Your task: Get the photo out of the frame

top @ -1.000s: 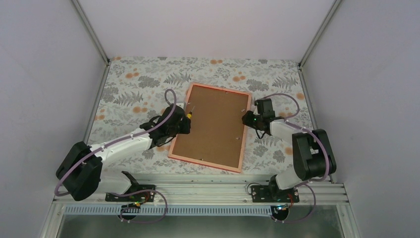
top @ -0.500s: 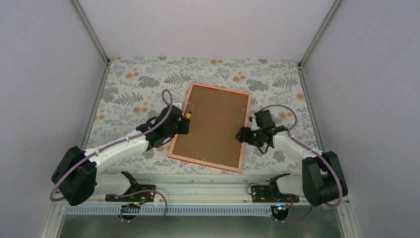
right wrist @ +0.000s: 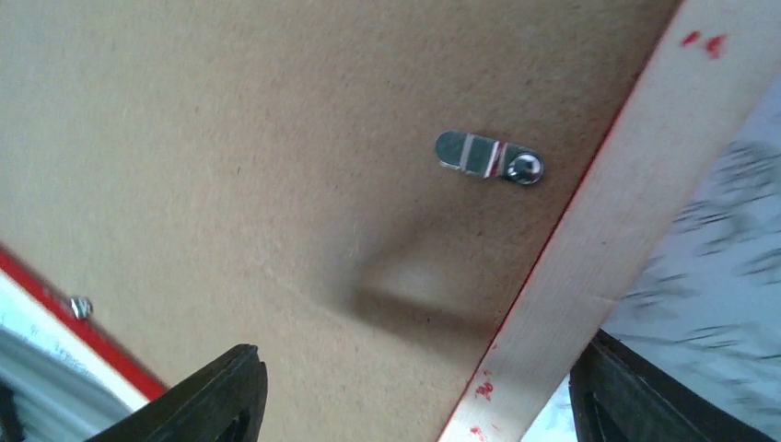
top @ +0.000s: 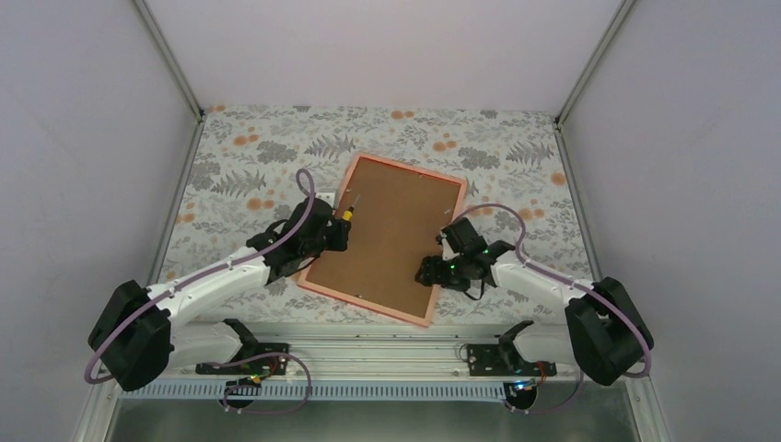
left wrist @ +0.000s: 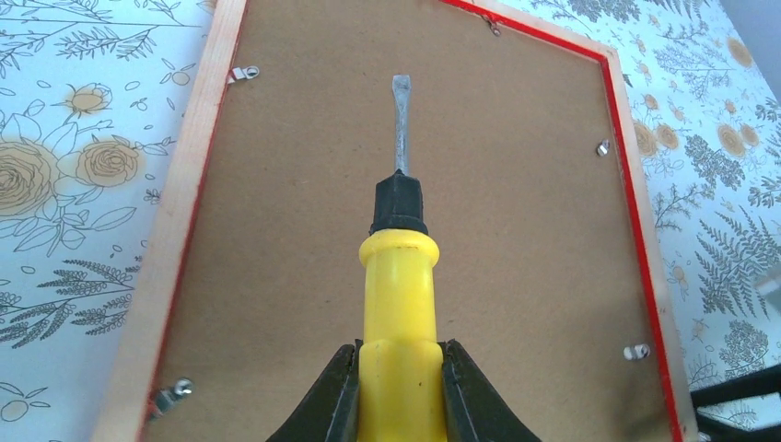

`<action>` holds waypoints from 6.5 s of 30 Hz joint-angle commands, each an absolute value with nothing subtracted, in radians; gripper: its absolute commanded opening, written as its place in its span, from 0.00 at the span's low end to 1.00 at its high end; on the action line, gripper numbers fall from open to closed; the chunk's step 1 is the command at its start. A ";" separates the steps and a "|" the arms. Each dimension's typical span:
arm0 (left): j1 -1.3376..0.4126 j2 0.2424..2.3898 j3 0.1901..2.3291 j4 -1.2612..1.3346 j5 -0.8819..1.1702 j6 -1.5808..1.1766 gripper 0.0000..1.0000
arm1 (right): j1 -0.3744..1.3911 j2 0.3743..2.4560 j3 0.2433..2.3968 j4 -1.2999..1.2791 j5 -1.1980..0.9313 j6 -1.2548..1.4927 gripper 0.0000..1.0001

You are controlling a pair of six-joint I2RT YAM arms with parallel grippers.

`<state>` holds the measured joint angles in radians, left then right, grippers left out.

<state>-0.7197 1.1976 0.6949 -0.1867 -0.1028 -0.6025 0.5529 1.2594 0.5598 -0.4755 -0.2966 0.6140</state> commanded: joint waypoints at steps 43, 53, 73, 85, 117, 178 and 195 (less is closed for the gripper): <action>-0.512 1.108 0.584 -0.148 0.137 -0.516 0.02 | 0.461 1.747 1.228 -0.392 -0.221 0.187 0.77; -0.514 1.161 0.602 -0.144 0.164 -0.488 0.02 | 0.352 1.999 1.427 -0.378 -0.290 0.091 0.71; -0.534 1.165 0.613 -0.159 0.222 -0.486 0.02 | 0.342 2.039 1.323 -0.335 -0.194 0.106 0.27; -0.632 1.176 0.651 -0.178 0.193 -0.510 0.02 | 0.336 1.877 1.107 -0.304 -0.106 0.246 0.15; -0.935 1.529 0.863 -0.113 0.112 -0.570 0.02 | 0.473 1.369 0.610 -0.236 -0.144 0.559 0.26; -0.926 1.800 1.009 -0.118 -0.064 -0.669 0.02 | 0.470 1.483 0.622 -0.186 -0.125 0.515 0.14; -0.919 1.697 0.921 -0.057 -0.076 -0.706 0.02 | 0.470 1.485 0.618 -0.173 -0.141 0.524 0.14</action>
